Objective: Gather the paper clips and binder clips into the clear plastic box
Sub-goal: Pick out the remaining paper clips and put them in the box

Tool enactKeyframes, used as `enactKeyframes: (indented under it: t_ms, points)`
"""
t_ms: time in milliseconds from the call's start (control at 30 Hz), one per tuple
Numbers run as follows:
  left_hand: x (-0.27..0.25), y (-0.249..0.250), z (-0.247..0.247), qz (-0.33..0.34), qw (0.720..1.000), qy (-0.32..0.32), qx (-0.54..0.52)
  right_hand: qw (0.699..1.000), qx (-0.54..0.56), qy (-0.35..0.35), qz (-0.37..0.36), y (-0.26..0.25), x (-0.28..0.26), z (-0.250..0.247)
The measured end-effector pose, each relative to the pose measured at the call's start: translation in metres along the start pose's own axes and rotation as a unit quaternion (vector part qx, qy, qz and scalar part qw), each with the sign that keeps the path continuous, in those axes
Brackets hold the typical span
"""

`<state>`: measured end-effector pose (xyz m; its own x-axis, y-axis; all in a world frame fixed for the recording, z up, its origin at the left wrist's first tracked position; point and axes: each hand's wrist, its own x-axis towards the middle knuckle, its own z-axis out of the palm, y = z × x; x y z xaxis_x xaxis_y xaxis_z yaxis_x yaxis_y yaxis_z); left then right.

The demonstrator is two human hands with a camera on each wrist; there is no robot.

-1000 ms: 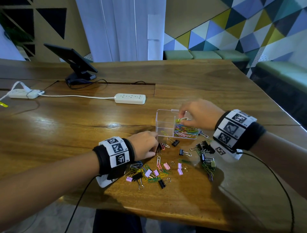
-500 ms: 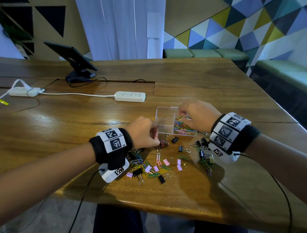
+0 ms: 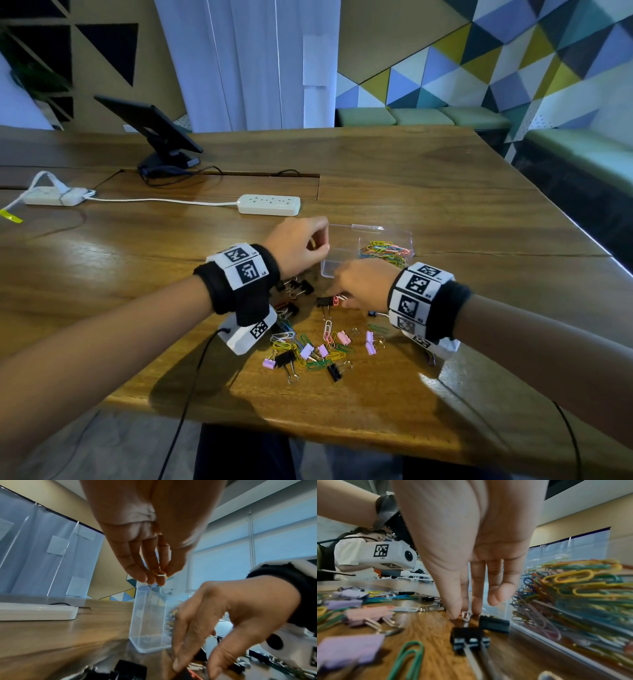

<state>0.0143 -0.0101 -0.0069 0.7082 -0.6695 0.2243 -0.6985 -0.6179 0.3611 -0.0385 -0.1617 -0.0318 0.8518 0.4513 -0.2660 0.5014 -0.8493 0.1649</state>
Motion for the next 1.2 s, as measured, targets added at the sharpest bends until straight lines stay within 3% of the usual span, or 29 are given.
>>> enactKeyframes:
  t_ms: [400,800,1000,1200]
  points:
    - [0.047,0.027,0.002,0.038,0.997,0.018,-0.060,0.992,0.126,-0.001,0.004,0.013,-0.016,0.006]
    - [0.081,0.057,0.025,0.068,0.995,-0.076,-0.020,0.989,0.142,-0.045,-0.003,0.020,-0.029,0.012]
    - [0.065,0.039,0.011,0.059,0.996,-0.055,-0.035,0.976,0.208,0.056,0.021,0.033,-0.039,-0.004]
    - [0.043,0.010,0.010,-0.003,0.994,-0.111,0.019,0.949,0.226,0.188,0.116,0.062,-0.047,-0.031]
